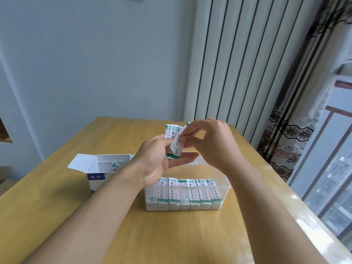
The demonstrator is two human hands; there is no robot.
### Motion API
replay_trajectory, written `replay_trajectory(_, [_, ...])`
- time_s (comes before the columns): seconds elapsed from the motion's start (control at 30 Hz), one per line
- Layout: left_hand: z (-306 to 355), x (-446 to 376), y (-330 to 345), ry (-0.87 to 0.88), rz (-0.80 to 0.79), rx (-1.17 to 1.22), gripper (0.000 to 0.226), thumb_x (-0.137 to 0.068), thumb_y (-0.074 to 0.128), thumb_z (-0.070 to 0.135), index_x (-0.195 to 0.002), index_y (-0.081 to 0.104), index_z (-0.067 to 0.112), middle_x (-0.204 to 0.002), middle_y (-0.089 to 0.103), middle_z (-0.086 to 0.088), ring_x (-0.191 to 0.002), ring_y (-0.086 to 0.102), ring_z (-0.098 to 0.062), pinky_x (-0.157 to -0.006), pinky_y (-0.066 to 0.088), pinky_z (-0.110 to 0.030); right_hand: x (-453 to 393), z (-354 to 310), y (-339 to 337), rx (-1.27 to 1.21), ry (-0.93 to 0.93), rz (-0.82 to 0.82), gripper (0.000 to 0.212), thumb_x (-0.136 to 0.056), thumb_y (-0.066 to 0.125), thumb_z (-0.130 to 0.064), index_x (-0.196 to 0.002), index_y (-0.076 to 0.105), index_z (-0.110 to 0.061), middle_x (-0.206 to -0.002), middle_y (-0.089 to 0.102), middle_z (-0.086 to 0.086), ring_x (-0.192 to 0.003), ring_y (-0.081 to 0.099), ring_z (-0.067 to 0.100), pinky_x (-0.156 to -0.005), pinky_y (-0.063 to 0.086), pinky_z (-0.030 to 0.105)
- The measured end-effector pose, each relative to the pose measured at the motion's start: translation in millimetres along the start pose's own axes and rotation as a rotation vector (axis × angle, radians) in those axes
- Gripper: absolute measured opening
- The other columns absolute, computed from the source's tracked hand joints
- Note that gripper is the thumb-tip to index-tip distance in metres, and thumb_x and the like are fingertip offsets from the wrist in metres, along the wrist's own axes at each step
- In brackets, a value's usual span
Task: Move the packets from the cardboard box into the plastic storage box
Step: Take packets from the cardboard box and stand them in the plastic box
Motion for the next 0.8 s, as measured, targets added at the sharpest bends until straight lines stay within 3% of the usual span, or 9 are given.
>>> replay_trajectory(0.07, [0, 1, 2, -0.005, -0.019, -0.009, 0.031, -0.107, 0.039, 0.008, -0.124, 0.062, -0.003, -0.108, 0.074, -0.024, -0.098, 0.073, -0.044, -0.080, 0.063, -0.044, -1, 9, 1, -0.046, 0.081, 0.016, 0.016, -0.078, 0.088, -0.028, -0.089, 0.076, -0.030, -0.081, 0.069, -0.017, -0.077, 0.065, -0.003, -0.066, 0.051, 0.013])
replay_trajectory(0.13, [-1, 2, 3, -0.020, -0.038, -0.005, 0.033, -0.108, 0.038, 0.015, -0.126, 0.061, 0.000, -0.112, 0.073, -0.024, -0.100, 0.072, -0.043, -0.083, 0.063, -0.046, -2, 18, -1, -0.064, 0.152, 0.020, 0.030, -0.072, 0.091, -0.033, -0.098, 0.076, -0.031, -0.088, 0.070, -0.017, -0.085, 0.064, -0.003, -0.073, 0.054, 0.015])
replay_trajectory(0.23, [-1, 0, 2, -0.019, -0.031, 0.001, 0.031, -0.109, 0.040, 0.017, -0.131, 0.058, 0.004, -0.113, 0.073, -0.023, -0.099, 0.073, -0.043, -0.084, 0.062, -0.047, -2, 24, -2, -0.100, 0.186, 0.027, 0.034, -0.073, 0.090, -0.034, -0.104, 0.079, -0.027, -0.093, 0.074, -0.017, -0.090, 0.068, -0.002, -0.082, 0.059, 0.024])
replay_trajectory(0.33, [-1, -1, 2, -0.003, -0.030, -0.015, 0.031, -0.108, 0.042, 0.011, -0.135, 0.056, 0.006, -0.112, 0.074, -0.020, -0.099, 0.074, -0.041, -0.087, 0.061, -0.048, -1, 26, -1, -0.184, 0.224, 0.033, 0.040, -0.074, 0.089, -0.035, -0.112, 0.078, -0.023, -0.099, 0.077, -0.014, -0.089, 0.071, -0.003, -0.083, 0.060, 0.023])
replay_trajectory(0.57, [0, 0, 2, -0.005, -0.024, 0.028, 0.027, -0.107, 0.043, 0.009, -0.127, 0.061, 0.003, -0.113, 0.073, -0.023, -0.102, 0.073, -0.037, -0.079, 0.063, -0.044, 1, 30, 5, -0.402, 0.314, 0.018, 0.014, -0.085, 0.083, -0.023, -0.097, 0.081, -0.018, -0.087, 0.079, -0.009, -0.083, 0.076, 0.005, -0.082, 0.063, 0.037])
replay_trajectory(0.7, [0, -1, -1, 0.005, 0.009, -0.001, 0.027, -0.108, 0.044, 0.015, -0.126, 0.062, 0.007, -0.112, 0.074, -0.021, -0.100, 0.074, -0.035, -0.074, 0.063, -0.039, 2, 30, 7, -0.482, 0.357, -0.004, 0.021, -0.084, 0.083, -0.020, -0.104, 0.077, -0.024, -0.087, 0.079, -0.008, -0.085, 0.076, 0.009, -0.086, 0.062, 0.040])
replay_trajectory(0.8, [0, -2, -4, 0.013, 0.050, -0.053, 0.027, -0.108, 0.045, 0.018, -0.125, 0.063, 0.008, -0.110, 0.075, -0.019, -0.086, 0.076, -0.029, -0.064, 0.061, -0.030, 3, 30, 10, -0.528, 0.371, -0.041, 0.026, -0.085, 0.082, -0.017, -0.108, 0.077, -0.026, -0.090, 0.080, -0.008, -0.088, 0.076, 0.010, -0.087, 0.062, 0.037])
Point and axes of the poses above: each hand's wrist, its own x-axis away from the middle knuckle, its own y-axis out of the palm, z = x × y, the point moved 6 cm from there along -x, towards the middle knuckle
